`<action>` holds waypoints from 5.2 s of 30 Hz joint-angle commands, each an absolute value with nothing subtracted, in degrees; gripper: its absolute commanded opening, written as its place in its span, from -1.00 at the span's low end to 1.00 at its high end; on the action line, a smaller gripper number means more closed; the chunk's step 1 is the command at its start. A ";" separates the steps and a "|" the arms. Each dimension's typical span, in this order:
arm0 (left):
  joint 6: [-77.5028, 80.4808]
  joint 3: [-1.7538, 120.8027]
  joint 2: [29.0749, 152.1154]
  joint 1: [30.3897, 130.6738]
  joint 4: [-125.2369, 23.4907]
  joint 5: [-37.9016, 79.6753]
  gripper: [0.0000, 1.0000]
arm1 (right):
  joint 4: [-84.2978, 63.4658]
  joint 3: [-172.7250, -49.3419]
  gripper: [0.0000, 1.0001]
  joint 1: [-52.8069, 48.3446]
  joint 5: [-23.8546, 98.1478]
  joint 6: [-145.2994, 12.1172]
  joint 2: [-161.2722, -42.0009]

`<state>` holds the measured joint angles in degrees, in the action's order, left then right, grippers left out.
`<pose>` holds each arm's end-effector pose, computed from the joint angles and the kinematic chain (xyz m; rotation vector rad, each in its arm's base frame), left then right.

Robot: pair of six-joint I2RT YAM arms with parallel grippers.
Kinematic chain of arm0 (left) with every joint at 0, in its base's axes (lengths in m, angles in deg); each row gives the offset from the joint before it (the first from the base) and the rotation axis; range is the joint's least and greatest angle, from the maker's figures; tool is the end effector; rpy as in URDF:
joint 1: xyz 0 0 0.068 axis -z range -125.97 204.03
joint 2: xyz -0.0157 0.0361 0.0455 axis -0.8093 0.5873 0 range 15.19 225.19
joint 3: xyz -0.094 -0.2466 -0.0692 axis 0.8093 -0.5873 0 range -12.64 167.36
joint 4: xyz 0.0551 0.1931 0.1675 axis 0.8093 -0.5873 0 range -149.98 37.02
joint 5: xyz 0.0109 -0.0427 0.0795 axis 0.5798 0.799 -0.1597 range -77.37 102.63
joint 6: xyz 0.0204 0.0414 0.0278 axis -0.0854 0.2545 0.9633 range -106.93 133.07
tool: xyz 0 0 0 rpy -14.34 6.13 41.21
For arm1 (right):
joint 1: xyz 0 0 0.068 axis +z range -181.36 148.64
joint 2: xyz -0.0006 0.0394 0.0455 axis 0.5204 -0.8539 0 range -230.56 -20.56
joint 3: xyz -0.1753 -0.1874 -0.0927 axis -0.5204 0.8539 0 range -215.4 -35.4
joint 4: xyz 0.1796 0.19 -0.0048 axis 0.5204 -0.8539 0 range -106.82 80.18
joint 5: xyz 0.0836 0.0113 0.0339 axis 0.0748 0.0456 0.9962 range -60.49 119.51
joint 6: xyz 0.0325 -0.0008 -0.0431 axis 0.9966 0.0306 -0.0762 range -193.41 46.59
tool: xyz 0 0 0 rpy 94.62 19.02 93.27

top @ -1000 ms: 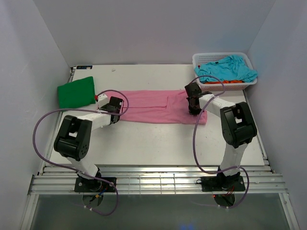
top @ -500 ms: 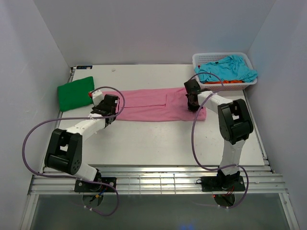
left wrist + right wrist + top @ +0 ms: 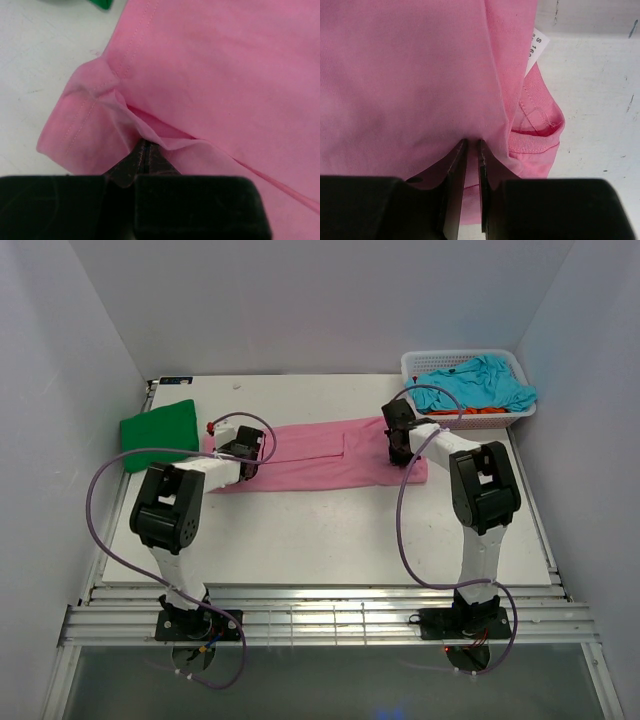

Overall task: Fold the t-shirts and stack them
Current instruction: Fold the tshirt

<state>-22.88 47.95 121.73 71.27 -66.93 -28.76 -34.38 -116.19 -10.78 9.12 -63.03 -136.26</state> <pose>0.3500 -0.0839 0.1452 -0.6090 2.2488 0.5038 0.4016 0.1376 0.1678 -0.1013 2.5274 -0.2538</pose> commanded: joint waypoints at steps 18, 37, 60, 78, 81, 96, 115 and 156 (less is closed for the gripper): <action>-37.02 34.82 106.25 71.35 -82.16 -25.96 -1.00 | -39.08 -129.26 -0.59 -12.99 13.33 -65.76 -148.08; -36.77 34.02 97.20 73.28 -80.93 -26.22 -1.00 | -38.74 -137.79 -0.57 -13.60 14.65 -68.13 -153.09; -32.46 50.20 122.59 73.37 -84.70 -34.30 -1.00 | -46.21 -157.74 -0.50 -15.98 22.91 -67.96 -164.08; -41.15 37.12 112.86 76.44 -86.90 -24.91 -1.00 | -45.07 -159.94 -0.40 -17.29 26.43 -66.73 -166.46; -42.47 35.00 110.56 77.76 -86.90 -23.59 -1.00 | -44.72 -159.85 -0.39 -17.30 27.57 -66.73 -166.28; -59.60 29.46 107.83 95.93 -90.77 -17.70 -1.00 | -41.20 -155.63 -0.40 -17.30 35.04 -67.52 -164.52; -76.84 38.32 110.81 122.76 -100.09 -14.53 -1.00 | -34.44 -152.74 -0.37 -17.21 45.59 -67.08 -162.41; -12.07 74.96 131.18 90.69 -59.48 -5.76 -1.00 | -20.63 -101.00 -0.85 -6.94 24.68 -67.61 -87.38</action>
<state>-18.70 69.31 124.48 90.39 -61.75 -17.24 -18.92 -107.67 -10.39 31.57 -69.18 -92.08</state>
